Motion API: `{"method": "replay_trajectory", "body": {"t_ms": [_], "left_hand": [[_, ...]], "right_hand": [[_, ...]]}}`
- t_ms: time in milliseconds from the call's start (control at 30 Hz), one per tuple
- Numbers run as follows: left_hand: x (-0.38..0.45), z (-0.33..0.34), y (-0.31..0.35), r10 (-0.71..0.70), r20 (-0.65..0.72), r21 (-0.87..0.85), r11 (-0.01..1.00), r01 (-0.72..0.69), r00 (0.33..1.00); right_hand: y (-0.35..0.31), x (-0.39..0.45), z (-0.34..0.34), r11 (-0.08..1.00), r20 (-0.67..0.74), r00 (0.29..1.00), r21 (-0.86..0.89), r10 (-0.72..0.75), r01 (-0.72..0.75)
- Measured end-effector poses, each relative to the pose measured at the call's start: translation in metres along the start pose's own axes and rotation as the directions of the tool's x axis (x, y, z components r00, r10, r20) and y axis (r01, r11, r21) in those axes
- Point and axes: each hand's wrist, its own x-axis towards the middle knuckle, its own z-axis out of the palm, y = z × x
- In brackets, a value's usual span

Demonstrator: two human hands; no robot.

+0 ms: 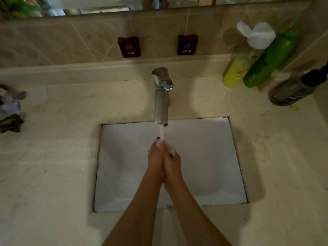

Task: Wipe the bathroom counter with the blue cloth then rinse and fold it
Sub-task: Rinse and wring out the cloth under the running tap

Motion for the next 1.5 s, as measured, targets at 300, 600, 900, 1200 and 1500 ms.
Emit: {"method": "replay_trajectory", "body": {"t_ms": [300, 600, 900, 1200, 1500], "left_hand": [[0.000, -0.013, -0.005, -0.226, 0.038, -0.183, 0.956, 0.229, 0.973], [-0.019, -0.020, -0.018, -0.122, 0.089, -0.197, 0.971, 0.138, 0.989], [-0.007, -0.017, -0.014, -0.079, -0.171, -0.085, 0.994, 0.065, 0.982], [-0.007, 0.002, 0.006, -0.149, -0.035, -0.098, 0.985, 0.145, 0.988], [-0.012, 0.011, 0.012, -0.212, 0.006, -0.323, 0.924, 0.203, 0.977]], "right_hand": [[-0.007, 0.028, 0.025, 0.955, -0.299, 0.953, -0.291, -0.041, -0.050], [-0.009, 0.036, 0.023, 0.958, -0.278, 0.952, -0.215, 0.128, -0.192], [-0.006, 0.013, 0.010, 0.944, -0.115, 0.944, 0.157, 0.308, -0.289], [-0.014, 0.005, -0.013, 0.944, -0.186, 0.982, -0.325, 0.000, -0.061], [-0.024, 0.026, -0.002, 0.887, -0.181, 0.982, -0.441, 0.062, -0.137]]}}
